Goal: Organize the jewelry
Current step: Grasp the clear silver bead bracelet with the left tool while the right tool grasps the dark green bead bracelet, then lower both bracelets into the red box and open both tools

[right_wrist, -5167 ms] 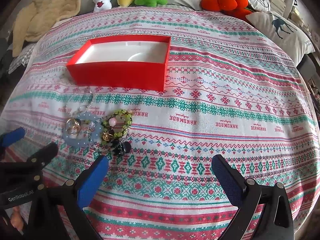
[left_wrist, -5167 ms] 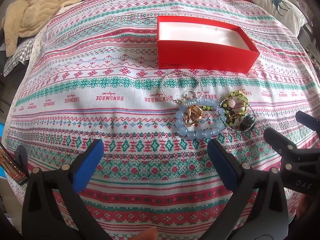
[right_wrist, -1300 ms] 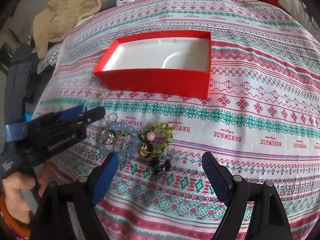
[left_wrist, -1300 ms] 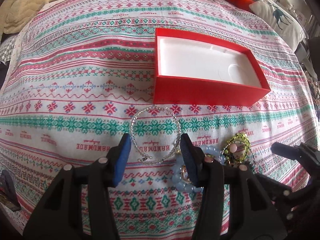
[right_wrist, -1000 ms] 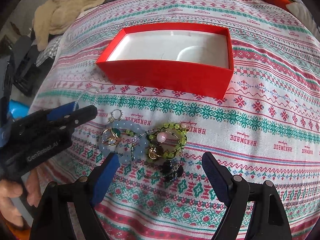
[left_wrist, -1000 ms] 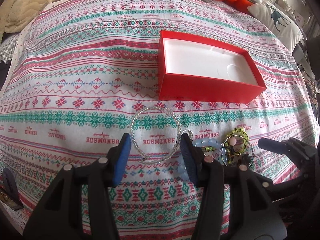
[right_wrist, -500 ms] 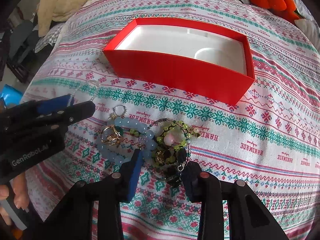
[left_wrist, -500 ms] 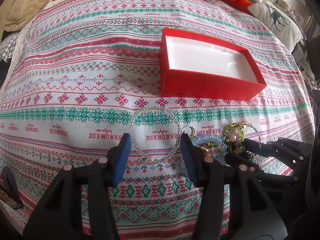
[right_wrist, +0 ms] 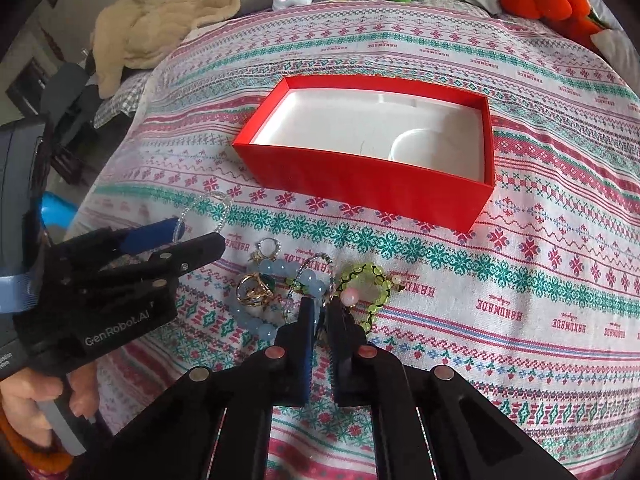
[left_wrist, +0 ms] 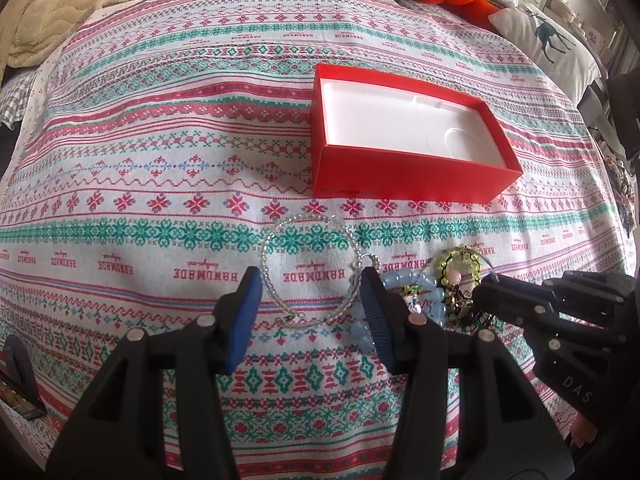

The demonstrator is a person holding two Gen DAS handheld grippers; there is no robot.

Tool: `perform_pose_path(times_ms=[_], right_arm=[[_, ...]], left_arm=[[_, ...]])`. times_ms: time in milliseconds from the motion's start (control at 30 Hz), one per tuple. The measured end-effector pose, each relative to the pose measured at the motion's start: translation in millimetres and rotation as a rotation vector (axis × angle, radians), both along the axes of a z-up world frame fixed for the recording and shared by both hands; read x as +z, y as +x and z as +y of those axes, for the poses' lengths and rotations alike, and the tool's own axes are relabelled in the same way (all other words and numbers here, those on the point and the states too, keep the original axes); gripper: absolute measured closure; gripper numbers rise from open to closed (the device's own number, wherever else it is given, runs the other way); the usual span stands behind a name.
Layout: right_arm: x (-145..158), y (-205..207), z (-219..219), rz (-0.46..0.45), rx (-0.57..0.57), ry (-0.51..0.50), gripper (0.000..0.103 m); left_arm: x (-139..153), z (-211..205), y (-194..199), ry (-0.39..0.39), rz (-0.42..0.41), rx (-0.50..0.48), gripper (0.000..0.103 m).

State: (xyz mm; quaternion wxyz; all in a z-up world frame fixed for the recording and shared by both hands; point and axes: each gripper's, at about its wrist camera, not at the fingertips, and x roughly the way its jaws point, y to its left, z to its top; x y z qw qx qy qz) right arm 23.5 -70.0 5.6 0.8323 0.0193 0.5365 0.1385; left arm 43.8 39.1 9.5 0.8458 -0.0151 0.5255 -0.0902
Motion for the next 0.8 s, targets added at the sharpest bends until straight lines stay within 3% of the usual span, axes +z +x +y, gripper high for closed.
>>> perform_pose_path(times_ms=[500, 800], right_arm=[[35, 3, -5, -0.086, -0.029, 0.063, 0.1], [65, 23, -24, -0.142, -0.079, 0.107, 0.1]], left_arm=[[25, -2, 2, -0.049, -0.032, -0.016, 0.053], [47, -17, 28, -0.067, -0.079, -0.062, 0.053]])
